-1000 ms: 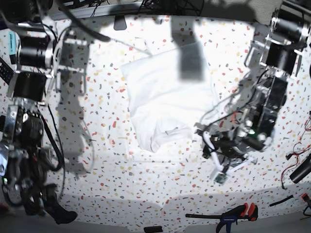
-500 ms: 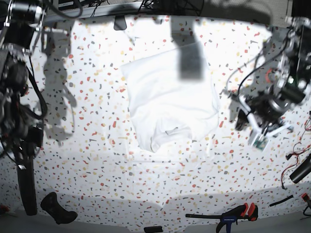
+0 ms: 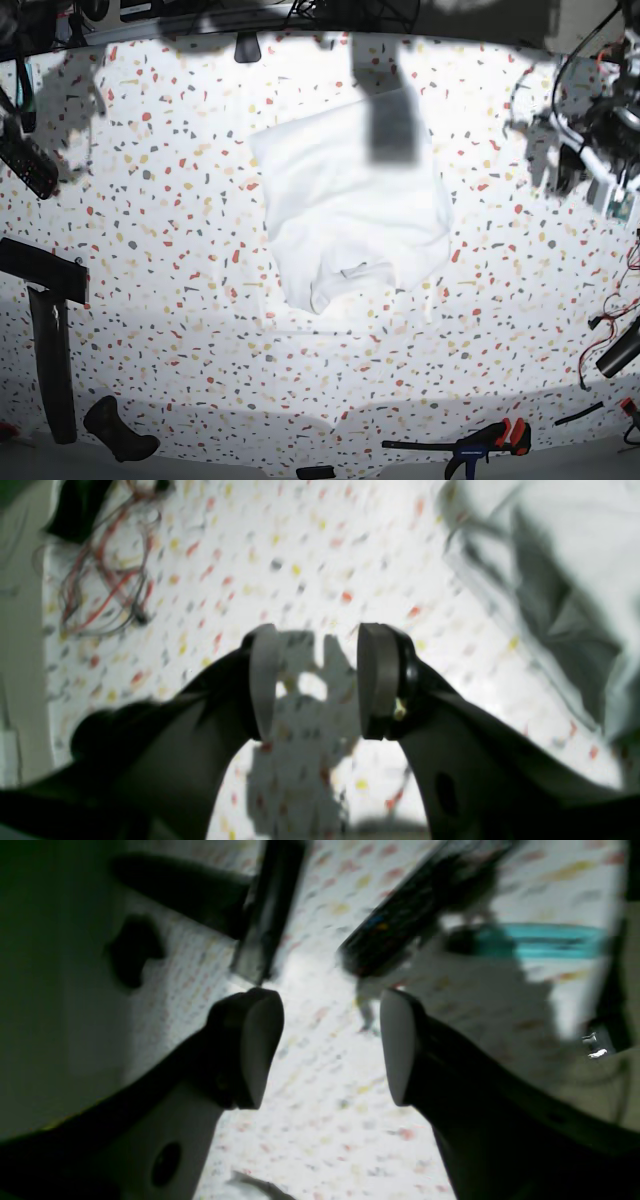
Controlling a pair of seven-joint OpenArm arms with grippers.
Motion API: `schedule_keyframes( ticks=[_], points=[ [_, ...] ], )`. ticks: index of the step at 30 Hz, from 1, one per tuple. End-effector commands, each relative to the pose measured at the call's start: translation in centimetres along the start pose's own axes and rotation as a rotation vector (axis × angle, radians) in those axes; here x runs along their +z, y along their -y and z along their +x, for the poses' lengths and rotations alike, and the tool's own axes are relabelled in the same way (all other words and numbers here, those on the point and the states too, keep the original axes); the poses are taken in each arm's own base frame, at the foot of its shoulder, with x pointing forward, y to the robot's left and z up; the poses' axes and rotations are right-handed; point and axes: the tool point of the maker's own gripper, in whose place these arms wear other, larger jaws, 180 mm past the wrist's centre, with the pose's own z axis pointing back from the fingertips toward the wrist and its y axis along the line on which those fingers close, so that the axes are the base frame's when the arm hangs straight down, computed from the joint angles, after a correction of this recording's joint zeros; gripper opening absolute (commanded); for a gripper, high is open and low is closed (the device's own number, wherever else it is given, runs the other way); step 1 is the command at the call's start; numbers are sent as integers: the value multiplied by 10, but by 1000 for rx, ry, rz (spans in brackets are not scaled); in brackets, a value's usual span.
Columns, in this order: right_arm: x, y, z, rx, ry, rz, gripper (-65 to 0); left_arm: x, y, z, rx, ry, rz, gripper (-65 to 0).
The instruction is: Fold the T-shirt properly
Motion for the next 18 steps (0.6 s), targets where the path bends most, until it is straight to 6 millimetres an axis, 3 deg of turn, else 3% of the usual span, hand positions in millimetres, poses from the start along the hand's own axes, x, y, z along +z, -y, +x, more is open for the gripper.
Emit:
schedule_keyframes(
  ticks=[1, 7, 10, 14, 18],
  points=[
    [9, 10, -2, 25, -17, -39, -306, 6, -4, 1, -17, 9, 14, -401],
    [41, 36, -49, -10, -158, -143, -306, 21, -8, -43, -13, -123, 28, -401],
    [59, 41, -73, -56, -221, -179, -306, 33, 0, -75, -22, -223, -1, -401],
    [80, 36, -101, -111, -289, -189, -306, 55, 34, -113, -78, -326, -173, -401],
    [90, 25, -119, -165, -331, -174, -306, 77, 77, -124, -40, -350, -406, -401]
  ],
)
